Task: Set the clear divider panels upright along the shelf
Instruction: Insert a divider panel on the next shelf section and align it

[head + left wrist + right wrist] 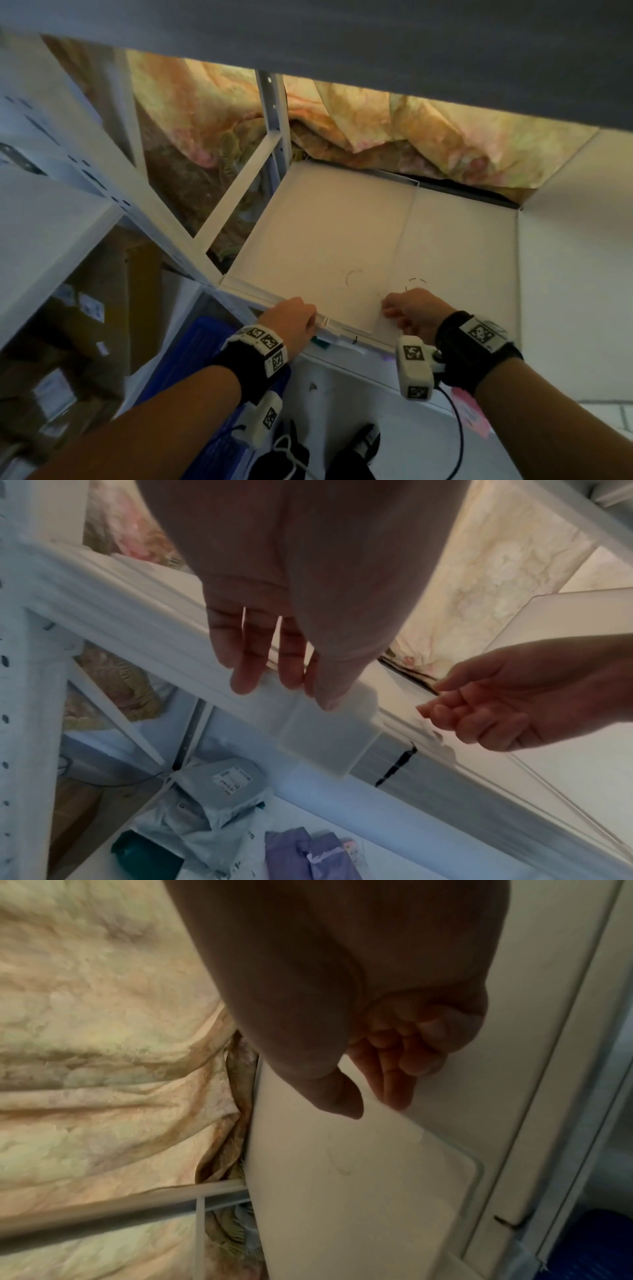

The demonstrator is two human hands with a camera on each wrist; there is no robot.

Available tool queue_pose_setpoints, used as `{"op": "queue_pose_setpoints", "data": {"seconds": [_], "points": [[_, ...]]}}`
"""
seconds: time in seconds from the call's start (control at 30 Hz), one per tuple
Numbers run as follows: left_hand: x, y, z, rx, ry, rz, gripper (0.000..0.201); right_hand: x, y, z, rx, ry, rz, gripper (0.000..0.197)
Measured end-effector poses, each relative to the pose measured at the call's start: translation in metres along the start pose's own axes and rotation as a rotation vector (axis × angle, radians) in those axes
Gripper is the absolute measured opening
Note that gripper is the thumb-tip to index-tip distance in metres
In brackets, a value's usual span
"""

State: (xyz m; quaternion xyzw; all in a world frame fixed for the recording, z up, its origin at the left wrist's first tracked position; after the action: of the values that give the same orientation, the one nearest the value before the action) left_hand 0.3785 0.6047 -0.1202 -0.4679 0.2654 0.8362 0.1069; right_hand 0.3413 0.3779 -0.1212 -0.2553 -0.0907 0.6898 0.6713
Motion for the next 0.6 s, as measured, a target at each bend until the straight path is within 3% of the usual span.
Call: {"op": "queue_pose_setpoints", "data": {"seconds": [0.1, 0.17, 0.27, 0.33, 0.37, 0.6], "points": [[0.0, 0.006, 0.001, 0.052, -0.013, -0.004, 0.026, 0.012, -0.011, 0.007, -0.084, -0.008, -0.007, 0.008], [0.003, 0.011, 0.006, 0.123, -0.069, 0.021, 0.038, 0.017, -0.018, 0.016, -0.168, 0.0, 0.027, 0.015], [0.012, 0.008, 0.009, 0.227, -0.143, 0.051, 0.037, 0.017, -0.025, 0.035, -0.302, 0.15, 0.344, 0.019], [0.018, -0.005, 0.008, 0.181, -0.142, 0.201, 0.04, 0.019, -0.024, 0.043, -0.377, 0.248, 0.53, 0.018], [0.021, -0.012, 0.007, 0.136, -0.123, 0.311, 0.051, 0.025, -0.022, 0.044, -0.387, 0.25, 0.62, 0.021], [0.053, -0.019, 0.003, -0.072, -0.143, 0.748, 0.082, 0.044, -0.002, 0.034, -0.241, 0.206, 0.938, 0.043]]}}
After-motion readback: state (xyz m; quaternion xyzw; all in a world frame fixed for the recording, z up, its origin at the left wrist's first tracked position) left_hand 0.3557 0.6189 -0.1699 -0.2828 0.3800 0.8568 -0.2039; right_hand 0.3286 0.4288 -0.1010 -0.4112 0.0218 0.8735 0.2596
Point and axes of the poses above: each hand's wrist, its own z-axis away from the middle knuckle, its own x-axis out of the palm, y = z × x, the point moved 8 cm from there along -z, towards the middle knuckle, and after that the axes turned 7 degrees about x, right-handed, at the moved point
